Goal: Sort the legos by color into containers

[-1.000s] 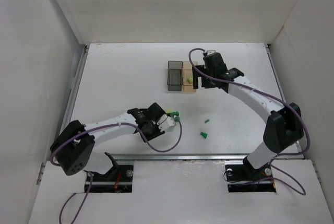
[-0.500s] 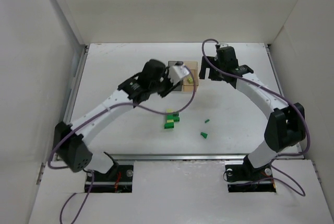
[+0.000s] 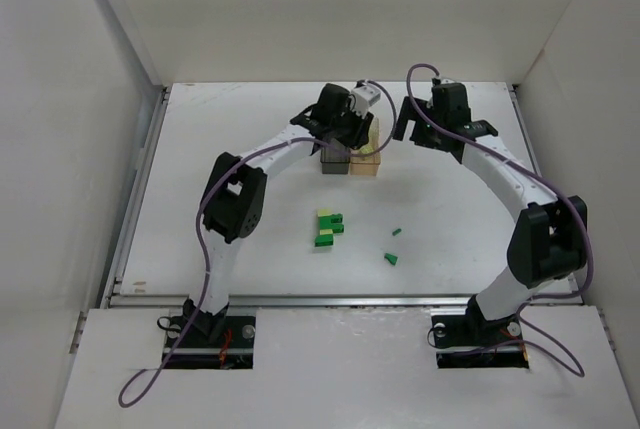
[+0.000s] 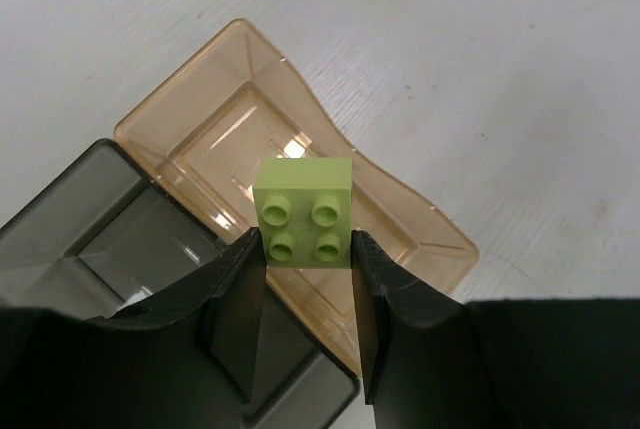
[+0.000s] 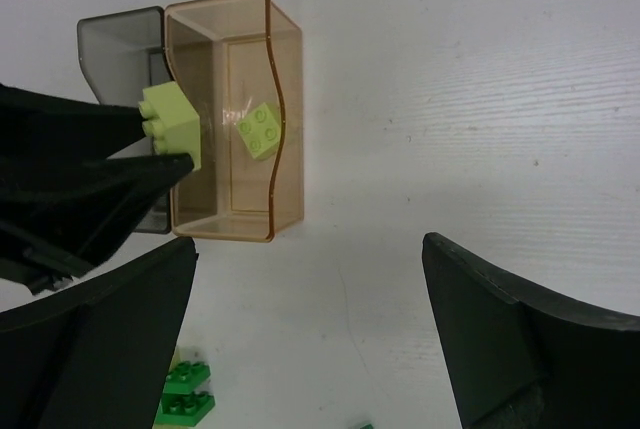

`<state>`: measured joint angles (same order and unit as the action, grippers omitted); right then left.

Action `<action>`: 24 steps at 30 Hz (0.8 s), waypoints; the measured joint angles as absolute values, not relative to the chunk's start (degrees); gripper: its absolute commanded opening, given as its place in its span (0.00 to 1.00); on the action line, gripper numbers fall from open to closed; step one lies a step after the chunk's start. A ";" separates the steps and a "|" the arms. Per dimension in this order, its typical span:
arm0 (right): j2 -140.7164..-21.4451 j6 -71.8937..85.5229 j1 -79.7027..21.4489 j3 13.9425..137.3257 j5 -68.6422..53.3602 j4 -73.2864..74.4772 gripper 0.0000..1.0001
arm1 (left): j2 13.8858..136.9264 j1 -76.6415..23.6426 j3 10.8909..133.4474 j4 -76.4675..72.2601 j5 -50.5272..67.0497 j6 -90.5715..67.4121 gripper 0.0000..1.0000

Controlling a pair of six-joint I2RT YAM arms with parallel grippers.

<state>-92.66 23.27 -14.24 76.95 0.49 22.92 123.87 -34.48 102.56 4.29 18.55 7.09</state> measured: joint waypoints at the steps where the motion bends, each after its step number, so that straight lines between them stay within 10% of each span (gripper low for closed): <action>1: -92.73 23.31 -14.24 76.97 0.60 23.07 1.00 | 124.73 -33.95 102.56 3.77 18.76 6.26 0.01; 6: -92.77 23.14 -14.24 76.99 1.06 24.43 1.00 | 125.51 -32.01 102.56 0.56 21.63 3.99 0.68; 8: -92.77 22.68 -14.24 76.99 1.23 25.02 1.00 | 125.51 -32.16 102.56 -0.89 23.27 3.51 0.81; 15: -92.82 19.57 -14.24 78.26 1.26 28.97 1.00 | 125.40 -33.01 102.56 -0.89 25.69 2.20 0.88; 24: -84.64 19.90 -14.24 70.32 0.97 33.98 0.76 | 115.02 -29.45 98.94 8.19 25.23 2.04 0.88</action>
<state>-84.64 19.90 -14.24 70.32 0.97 33.98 115.02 -29.45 98.94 8.19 25.23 2.04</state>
